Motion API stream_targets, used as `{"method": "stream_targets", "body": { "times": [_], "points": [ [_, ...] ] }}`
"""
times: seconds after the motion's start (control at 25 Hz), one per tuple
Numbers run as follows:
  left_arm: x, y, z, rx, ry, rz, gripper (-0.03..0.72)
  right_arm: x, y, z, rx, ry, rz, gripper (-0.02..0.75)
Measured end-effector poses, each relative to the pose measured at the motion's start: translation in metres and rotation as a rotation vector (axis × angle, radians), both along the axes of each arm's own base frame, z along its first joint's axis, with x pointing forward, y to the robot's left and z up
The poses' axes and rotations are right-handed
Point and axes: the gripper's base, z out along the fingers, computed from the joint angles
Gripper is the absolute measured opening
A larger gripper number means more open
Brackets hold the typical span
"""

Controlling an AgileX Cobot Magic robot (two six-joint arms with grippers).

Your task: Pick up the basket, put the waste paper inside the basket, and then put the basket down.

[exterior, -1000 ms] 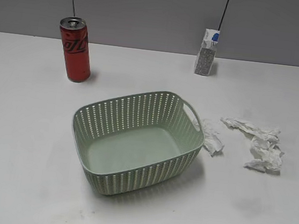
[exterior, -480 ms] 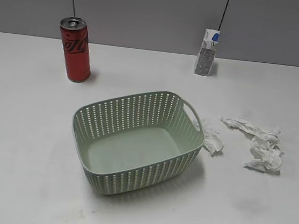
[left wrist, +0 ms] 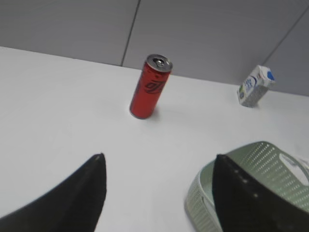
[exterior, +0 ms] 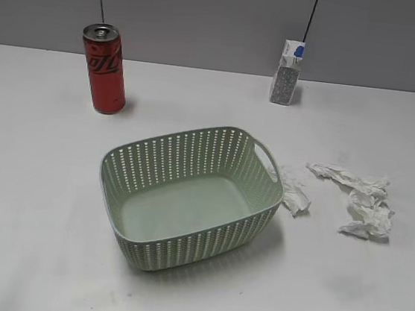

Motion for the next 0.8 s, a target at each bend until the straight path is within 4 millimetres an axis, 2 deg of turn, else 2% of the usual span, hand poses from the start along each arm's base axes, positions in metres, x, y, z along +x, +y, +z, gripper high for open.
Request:
{"method": "stream_targets", "body": {
  "times": [0.16, 0.32, 0.56, 0.8],
  "points": [
    [0.034, -0.018, -0.001, 0.023, 0.127, -0.133, 0.521, 0.000, 0.000, 0.000, 0.001, -0.001, 0.000, 0.573],
    [0.074, -0.046, -0.018, 0.042, 0.346, -0.261, 0.521, 0.000, 0.000, 0.000, 0.001, -0.001, 0.000, 0.573],
    [0.127, -0.094, -0.069, 0.032, 0.666, -0.333, 0.521, 0.000, 0.000, 0.000, 0.001, -0.001, 0.000, 0.573],
    [0.155, -0.127, -0.127, 0.044, 0.901, -0.289, 0.521, 0.000, 0.000, 0.000, 0.001, -0.001, 0.000, 0.573]
  ]
}}
